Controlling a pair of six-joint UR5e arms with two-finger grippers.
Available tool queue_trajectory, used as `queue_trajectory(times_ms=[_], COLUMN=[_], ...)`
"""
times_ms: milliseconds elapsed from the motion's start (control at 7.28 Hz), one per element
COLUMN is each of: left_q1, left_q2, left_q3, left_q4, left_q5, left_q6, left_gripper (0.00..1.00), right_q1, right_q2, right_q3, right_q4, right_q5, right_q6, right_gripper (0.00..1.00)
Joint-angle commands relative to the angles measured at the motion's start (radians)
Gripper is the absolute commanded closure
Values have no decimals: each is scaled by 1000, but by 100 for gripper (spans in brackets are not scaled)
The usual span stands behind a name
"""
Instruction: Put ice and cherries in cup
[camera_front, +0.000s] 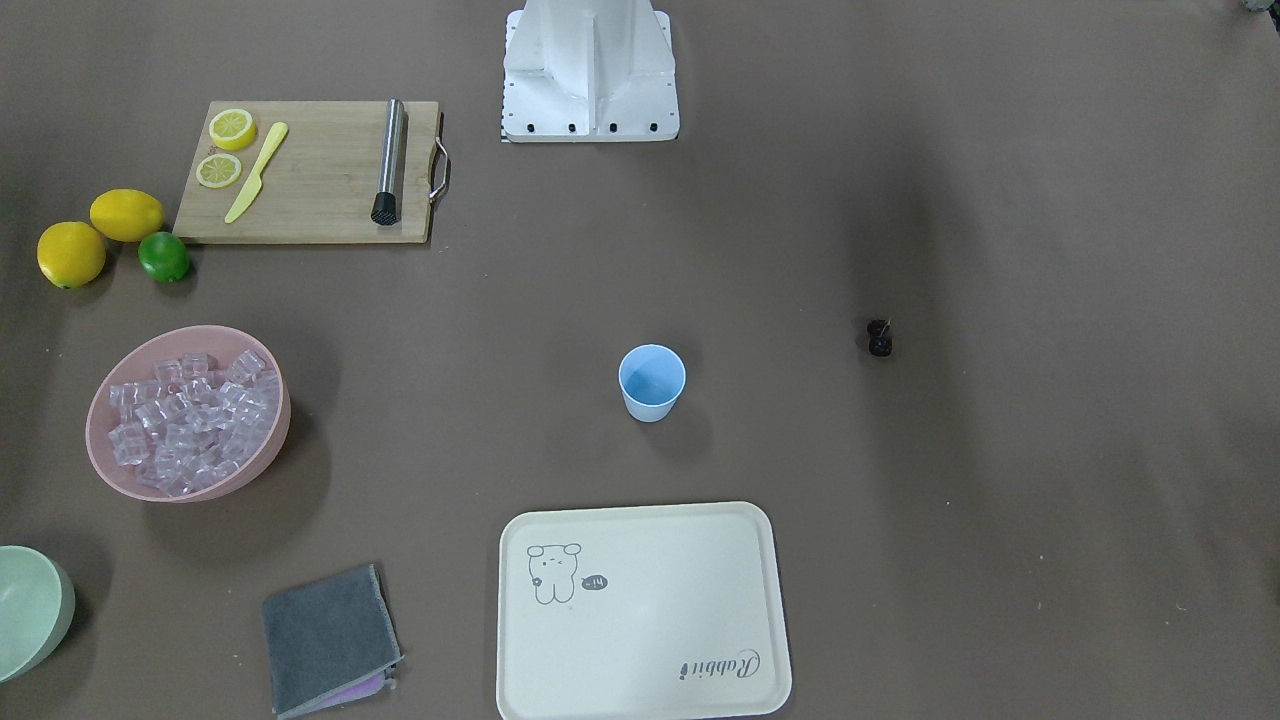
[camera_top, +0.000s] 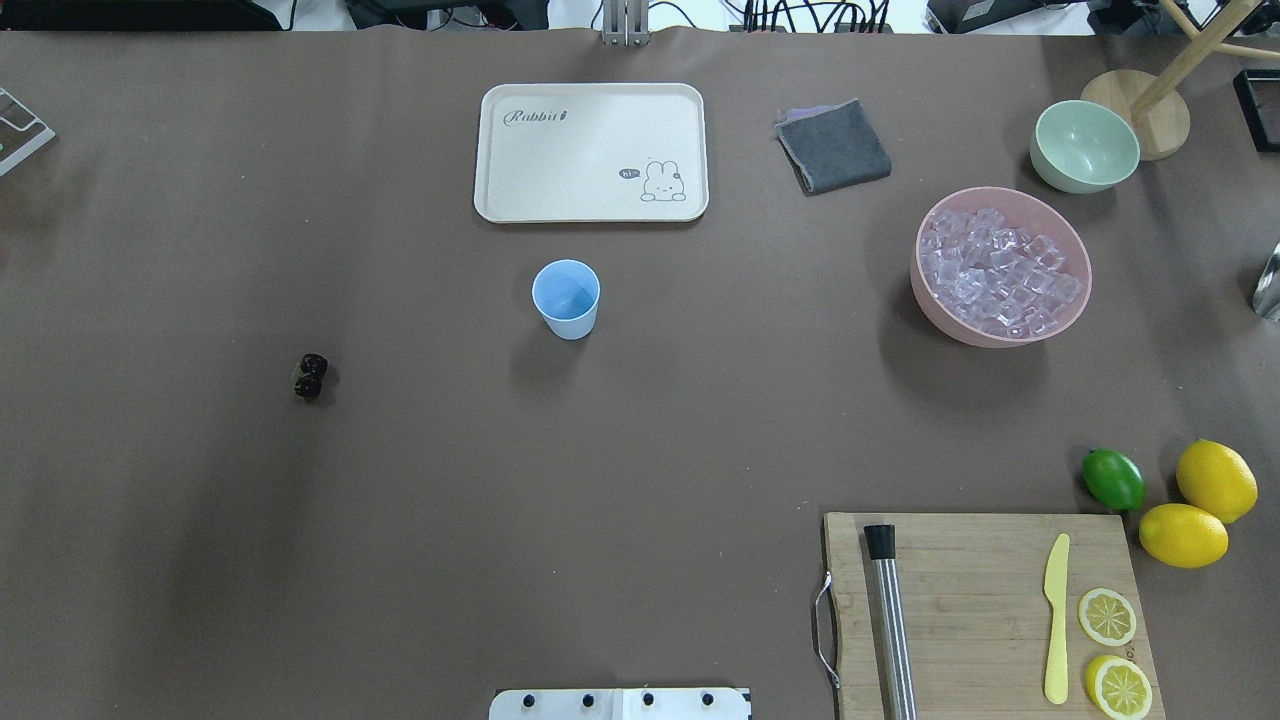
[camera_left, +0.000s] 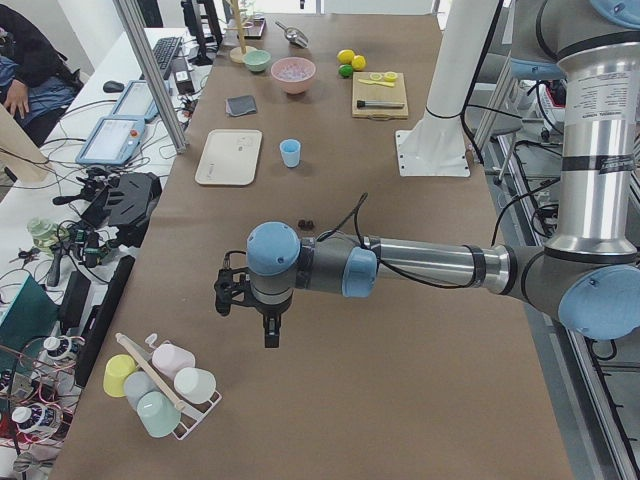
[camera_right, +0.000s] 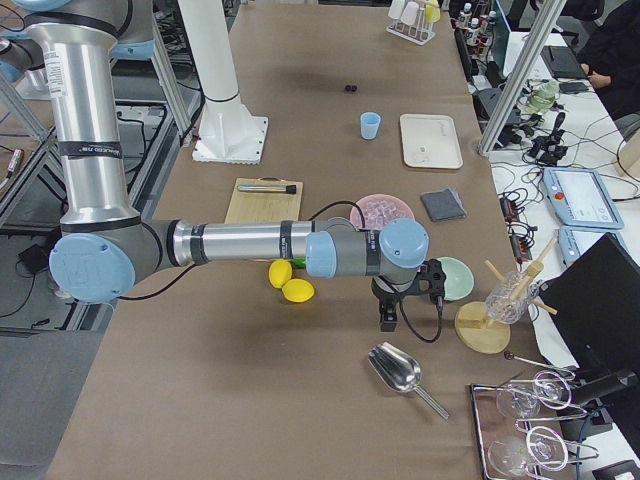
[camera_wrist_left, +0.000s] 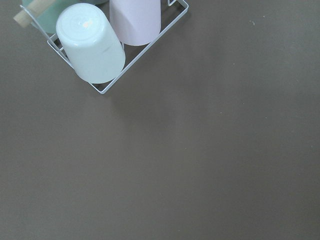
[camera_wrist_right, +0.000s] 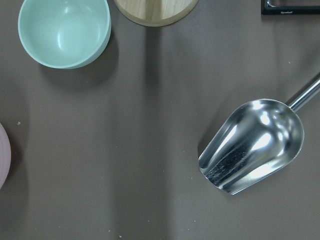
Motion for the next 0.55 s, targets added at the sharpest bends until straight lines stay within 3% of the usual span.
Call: queue_trajectory(times_ms=[0,137,275,412], left_q1=[-1,0,0,-3], left_q2=[1,1,1,1], left_q3=[7,4,9,-7], left_q4=[-6,-6,-6,-8], left_q5=[1,1,3,-6], left_q6=[4,4,-1,-4], left_gripper=[2,2,2,2], right_q1=[1,-4,-74,-187], right_q2=[-8,-7,1,63], right_q3=[16,49,145,212], right_q4=[0,0,2,4], right_q5=[-6,-11,-2,-43], right_q6=[14,28,44,177], right_gripper=[0,0,0,0])
